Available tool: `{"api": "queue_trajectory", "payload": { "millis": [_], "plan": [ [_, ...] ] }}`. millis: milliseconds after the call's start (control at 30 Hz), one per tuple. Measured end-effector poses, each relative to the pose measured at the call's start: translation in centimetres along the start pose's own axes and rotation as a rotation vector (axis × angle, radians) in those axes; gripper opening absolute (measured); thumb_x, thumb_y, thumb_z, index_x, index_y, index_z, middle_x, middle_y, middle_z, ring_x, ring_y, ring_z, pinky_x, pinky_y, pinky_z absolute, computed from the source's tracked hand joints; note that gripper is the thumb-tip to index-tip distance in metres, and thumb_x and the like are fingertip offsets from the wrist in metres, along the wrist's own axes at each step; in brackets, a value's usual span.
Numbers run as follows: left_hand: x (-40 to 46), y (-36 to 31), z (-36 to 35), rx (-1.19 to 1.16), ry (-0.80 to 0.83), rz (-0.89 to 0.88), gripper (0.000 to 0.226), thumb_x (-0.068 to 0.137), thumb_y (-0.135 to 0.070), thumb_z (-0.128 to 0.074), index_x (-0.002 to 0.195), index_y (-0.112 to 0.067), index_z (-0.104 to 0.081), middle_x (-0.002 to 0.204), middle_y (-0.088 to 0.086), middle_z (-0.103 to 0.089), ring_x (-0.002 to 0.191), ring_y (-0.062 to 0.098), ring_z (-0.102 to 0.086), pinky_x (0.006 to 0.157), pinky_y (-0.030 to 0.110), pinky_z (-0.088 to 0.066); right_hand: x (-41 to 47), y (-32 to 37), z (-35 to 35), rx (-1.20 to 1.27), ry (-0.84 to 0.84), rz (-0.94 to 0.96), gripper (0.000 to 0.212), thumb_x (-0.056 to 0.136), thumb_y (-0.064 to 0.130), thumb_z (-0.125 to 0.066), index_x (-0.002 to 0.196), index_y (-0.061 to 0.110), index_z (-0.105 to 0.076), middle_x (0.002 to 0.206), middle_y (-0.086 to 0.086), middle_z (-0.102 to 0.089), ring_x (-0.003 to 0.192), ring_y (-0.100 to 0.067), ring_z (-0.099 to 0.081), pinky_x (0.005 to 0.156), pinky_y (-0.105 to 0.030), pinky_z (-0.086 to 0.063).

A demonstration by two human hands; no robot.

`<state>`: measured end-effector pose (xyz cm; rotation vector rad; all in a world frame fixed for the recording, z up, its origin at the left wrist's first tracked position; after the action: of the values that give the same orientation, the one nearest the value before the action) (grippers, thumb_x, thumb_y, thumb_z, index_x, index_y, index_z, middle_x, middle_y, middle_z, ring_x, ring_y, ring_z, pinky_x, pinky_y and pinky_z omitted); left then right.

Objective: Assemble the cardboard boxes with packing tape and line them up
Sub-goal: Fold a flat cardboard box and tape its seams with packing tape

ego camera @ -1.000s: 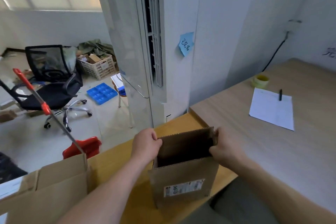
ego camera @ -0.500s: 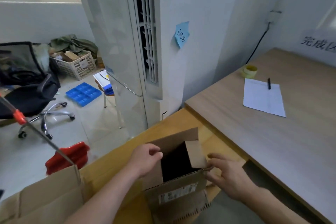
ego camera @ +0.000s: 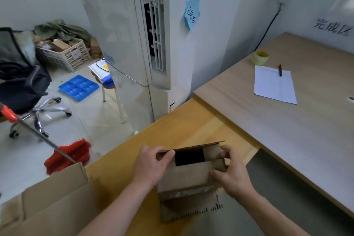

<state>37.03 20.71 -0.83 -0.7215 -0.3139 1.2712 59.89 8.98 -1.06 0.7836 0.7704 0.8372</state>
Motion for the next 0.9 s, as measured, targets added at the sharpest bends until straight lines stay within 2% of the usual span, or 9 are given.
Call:
{"api": "queue_trajectory", "payload": {
  "millis": [67,133,233,333,433,600,667,767,900],
  "plan": [
    [-0.5,0.7,-0.8,-0.187,0.018,0.031,0.062,0.078,-0.084,-0.033,0.108,-0.039,-0.064,0.117,-0.007,-0.057,0.103,0.001,-0.048,0.083,0.021,-0.043,-0.2,0.1,-0.4,0.056,-0.032,-0.069,0.101,0.073,0.016,-0.083,0.147,0.045,-0.021,0.151,0.012,-0.027,0.133,-0.018,-0.039,0.105,-0.05,-0.046],
    [-0.9,0.9,-1.2,-0.358,0.01,0.07,0.051,0.085,-0.077,-0.037,0.11,-0.04,-0.062,0.124,-0.01,-0.058,0.114,0.003,-0.049,0.098,0.03,-0.042,-0.2,0.5,-0.7,0.139,0.019,-0.091,0.113,0.077,0.01,-0.078,0.15,0.053,-0.003,0.159,0.019,-0.012,0.143,-0.022,-0.028,0.111,-0.051,-0.038],
    [-1.4,0.5,-1.7,-0.441,0.068,0.135,0.025,0.097,-0.034,-0.055,0.121,-0.031,-0.057,0.125,-0.004,-0.055,0.104,0.012,-0.054,0.078,0.028,-0.046,0.1,1.1,-0.9,0.11,0.155,-0.089,0.103,0.085,0.002,-0.064,0.152,0.052,-0.004,0.161,0.016,-0.012,0.147,-0.02,-0.019,0.112,-0.043,-0.032],
    [-1.5,-0.3,-2.2,-0.451,0.019,0.144,0.028,0.097,-0.017,-0.054,0.123,-0.029,-0.054,0.122,-0.001,-0.054,0.092,0.011,-0.053,0.062,0.024,-0.044,0.4,1.4,-0.8,0.048,0.193,-0.102,0.073,0.09,0.009,-0.058,0.143,0.053,-0.034,0.159,0.012,-0.021,0.141,-0.02,-0.028,0.114,-0.044,-0.034],
    [-0.6,-3.3,-2.3,-0.439,-0.045,0.065,0.03,0.098,-0.019,-0.054,0.125,-0.031,-0.055,0.124,-0.004,-0.054,0.1,0.013,-0.054,0.067,0.026,-0.048,0.6,2.3,1.7,0.135,-0.007,-0.01,0.038,0.098,0.027,-0.057,0.128,0.049,-0.051,0.136,0.017,-0.046,0.117,-0.01,-0.048,0.103,-0.041,-0.046],
    [2.3,-14.1,-3.4,-0.46,-0.07,-0.151,0.031,0.096,-0.016,-0.055,0.125,-0.028,-0.058,0.12,-0.01,-0.055,0.108,0.013,-0.051,0.076,0.019,-0.041,1.8,2.7,11.2,0.261,-0.502,0.071,0.018,0.097,0.037,-0.057,0.114,0.037,-0.06,0.11,0.014,-0.062,0.105,-0.012,-0.059,0.088,-0.037,-0.052],
    [3.2,-19.5,-5.4,-0.471,-0.05,-0.218,0.027,0.097,-0.023,-0.055,0.124,-0.027,-0.059,0.116,-0.01,-0.059,0.105,0.012,-0.053,0.073,0.017,-0.042,2.4,1.5,16.1,0.292,-0.664,0.07,0.021,0.095,0.038,-0.058,0.115,0.036,-0.053,0.115,0.008,-0.062,0.107,-0.014,-0.06,0.093,-0.042,-0.05],
    [3.5,-27.4,-10.1,-0.472,0.031,-0.31,0.022,0.096,-0.033,-0.057,0.118,-0.029,-0.06,0.107,-0.013,-0.06,0.098,0.008,-0.055,0.075,0.023,-0.046,2.2,-1.7,23.7,0.296,-0.788,0.026,0.041,0.097,0.032,-0.055,0.136,0.033,-0.045,0.123,0.005,-0.058,0.11,-0.014,-0.057,0.099,-0.038,-0.045],
    [3.2,-36.6,-18.5,-0.401,0.096,-0.38,0.017,0.094,-0.029,-0.062,0.109,-0.023,-0.06,0.104,-0.007,-0.062,0.095,0.013,-0.056,0.082,0.028,-0.047,1.4,-8.4,33.1,0.235,-0.884,-0.063,0.04,0.099,0.027,-0.047,0.138,0.026,-0.054,0.133,0.01,-0.058,0.118,-0.01,-0.053,0.105,-0.037,-0.043]
  ]
}}
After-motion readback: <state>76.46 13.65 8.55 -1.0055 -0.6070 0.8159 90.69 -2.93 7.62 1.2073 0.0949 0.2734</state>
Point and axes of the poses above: each hand's wrist, its own x-axis towards the middle knuckle, its own z-axis out of the back of the hand, y = z × x, the point moved 2 cm from there along x, towards the middle knuckle
